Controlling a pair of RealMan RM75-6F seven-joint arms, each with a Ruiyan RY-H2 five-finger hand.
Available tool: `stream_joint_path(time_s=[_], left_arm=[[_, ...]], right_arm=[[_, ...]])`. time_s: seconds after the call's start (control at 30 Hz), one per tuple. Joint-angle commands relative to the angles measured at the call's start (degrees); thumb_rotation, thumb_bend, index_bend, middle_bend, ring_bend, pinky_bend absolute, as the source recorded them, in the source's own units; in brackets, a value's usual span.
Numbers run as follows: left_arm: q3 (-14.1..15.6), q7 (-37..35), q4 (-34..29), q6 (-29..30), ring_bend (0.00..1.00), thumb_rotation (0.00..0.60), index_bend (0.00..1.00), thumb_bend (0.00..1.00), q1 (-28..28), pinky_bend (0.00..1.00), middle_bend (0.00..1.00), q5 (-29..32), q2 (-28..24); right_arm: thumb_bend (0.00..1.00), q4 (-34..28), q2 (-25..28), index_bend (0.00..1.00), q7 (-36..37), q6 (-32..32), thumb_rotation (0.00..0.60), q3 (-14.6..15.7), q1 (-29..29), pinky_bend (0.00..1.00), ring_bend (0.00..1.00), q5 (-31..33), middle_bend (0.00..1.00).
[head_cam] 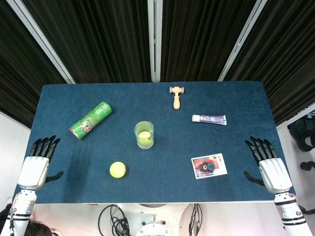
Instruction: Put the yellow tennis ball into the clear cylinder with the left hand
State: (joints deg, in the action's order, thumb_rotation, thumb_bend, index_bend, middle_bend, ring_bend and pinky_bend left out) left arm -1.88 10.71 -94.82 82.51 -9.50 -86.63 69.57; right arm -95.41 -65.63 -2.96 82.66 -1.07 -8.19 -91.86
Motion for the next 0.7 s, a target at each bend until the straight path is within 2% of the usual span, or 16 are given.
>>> stream_joint_path(time_s=[0.03,0.5,0.7], left_arm=[[-0.02,-0.06,0.06,-0.04,0.0,0.6,0.05,0.07,-0.07,0.0,0.0,-0.1,0.01],[0.48,-0.82,-0.25,0.16,0.0,0.6,0.05,0.07,-0.2,0.0,0.0,-1.74,-0.08],[2.4,-0.41,-1.12,-2.96,0.0,0.6,0.05,0.07,-1.68,0.0,0.0,-4.42,0.57]], right_arm=[[0.13,-0.01,-0.01,0.0,-0.01,0.09,0.6,-0.04,-0.02,0.0,0.0,-0.08,0.0],[0.13,-0.55,0.35,0.0,0.0,1.74,0.6,-0.22,0.57,0.0,0.0,-0.77,0.0],[0.13,-0.41,0.38,0.0,0.21,1.55,0.6,-0.34,0.5,0.0,0.0,-0.55,0.0]])
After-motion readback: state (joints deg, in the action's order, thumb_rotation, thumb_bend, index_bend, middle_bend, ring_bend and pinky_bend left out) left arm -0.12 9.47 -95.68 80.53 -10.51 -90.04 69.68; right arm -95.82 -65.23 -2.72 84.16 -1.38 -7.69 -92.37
